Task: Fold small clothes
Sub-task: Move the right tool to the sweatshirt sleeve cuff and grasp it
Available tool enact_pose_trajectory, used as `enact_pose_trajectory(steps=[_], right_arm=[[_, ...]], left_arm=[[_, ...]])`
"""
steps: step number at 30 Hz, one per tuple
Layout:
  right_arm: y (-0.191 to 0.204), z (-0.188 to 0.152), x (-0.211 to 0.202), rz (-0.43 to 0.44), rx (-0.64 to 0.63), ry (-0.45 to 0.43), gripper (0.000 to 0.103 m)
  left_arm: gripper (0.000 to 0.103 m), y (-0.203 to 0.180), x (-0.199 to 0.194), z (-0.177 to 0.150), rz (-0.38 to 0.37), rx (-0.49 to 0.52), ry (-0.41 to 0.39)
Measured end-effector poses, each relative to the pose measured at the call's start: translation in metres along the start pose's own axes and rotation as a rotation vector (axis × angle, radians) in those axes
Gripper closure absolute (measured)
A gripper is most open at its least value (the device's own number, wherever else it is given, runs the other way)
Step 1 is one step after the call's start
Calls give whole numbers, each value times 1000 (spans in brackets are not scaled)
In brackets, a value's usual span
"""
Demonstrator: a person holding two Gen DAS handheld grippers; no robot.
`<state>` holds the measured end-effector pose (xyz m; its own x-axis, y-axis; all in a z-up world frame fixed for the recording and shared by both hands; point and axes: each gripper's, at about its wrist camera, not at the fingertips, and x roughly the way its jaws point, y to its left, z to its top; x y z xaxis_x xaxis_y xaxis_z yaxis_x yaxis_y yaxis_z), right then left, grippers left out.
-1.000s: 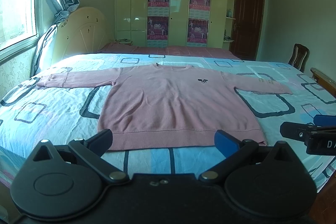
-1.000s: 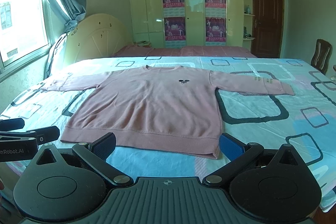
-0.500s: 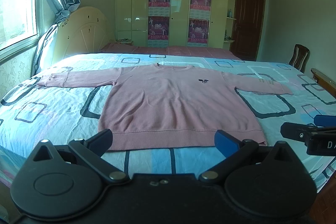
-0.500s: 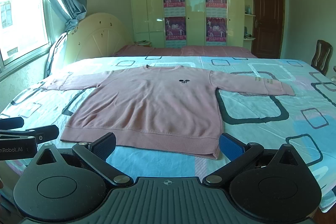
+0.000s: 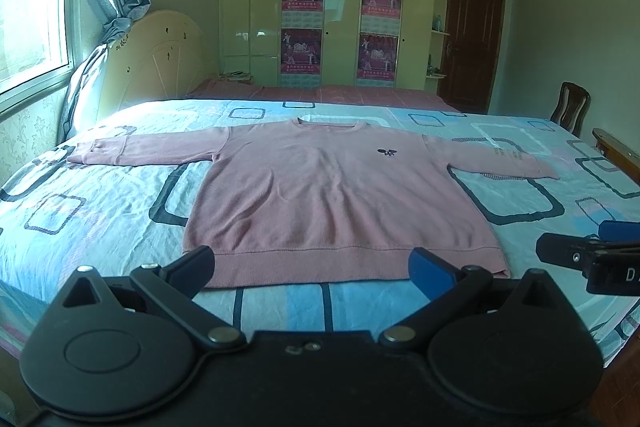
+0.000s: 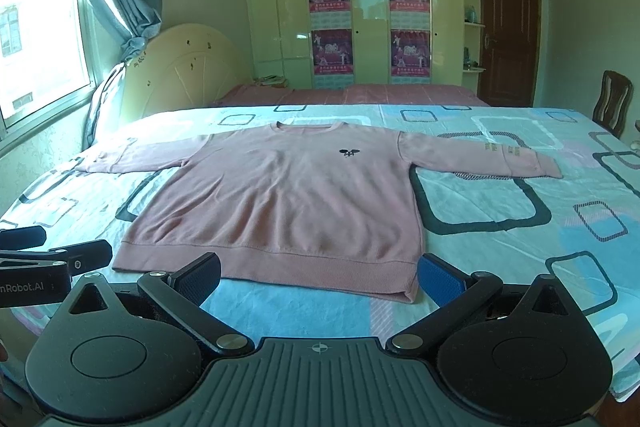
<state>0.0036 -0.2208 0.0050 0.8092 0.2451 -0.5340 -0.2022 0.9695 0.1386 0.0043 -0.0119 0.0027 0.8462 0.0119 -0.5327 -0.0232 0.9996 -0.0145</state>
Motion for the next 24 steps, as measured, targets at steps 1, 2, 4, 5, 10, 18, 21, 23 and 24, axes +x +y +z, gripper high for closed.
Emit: enact_pose_trajectory(steps=[1,2,4,5,10,18,21,23,24], right_arm=[[-1,0,1,-2,2,1,0],[-3,1,3,-2,4,2,0],[-6,4,7,-3,9,3,0],[-8,6,10,-4,10,2,0],[-20,18,34,-19,29,-3,0],[-38,45,91,-64,64,6,0],[-42,57,116,-81,70,15,0],[-44,65,131,-90,79,19,0],[-45,70,138,-94,85,19,0]], left_arm=[[1,0,2,0,-1,-2,0],[1,0,4,1,-1,-5,1],[1,0,9,3,-3,-9,3],[1,0,12,4,-3,-6,1],[1,2,34,12,9,6,-4],[1,10,96,38,-14,-7,5],[1,11,126,52,-37,4,31],[1,11,144,60,-64,17,51],[1,12,151,64,-75,25,60]])
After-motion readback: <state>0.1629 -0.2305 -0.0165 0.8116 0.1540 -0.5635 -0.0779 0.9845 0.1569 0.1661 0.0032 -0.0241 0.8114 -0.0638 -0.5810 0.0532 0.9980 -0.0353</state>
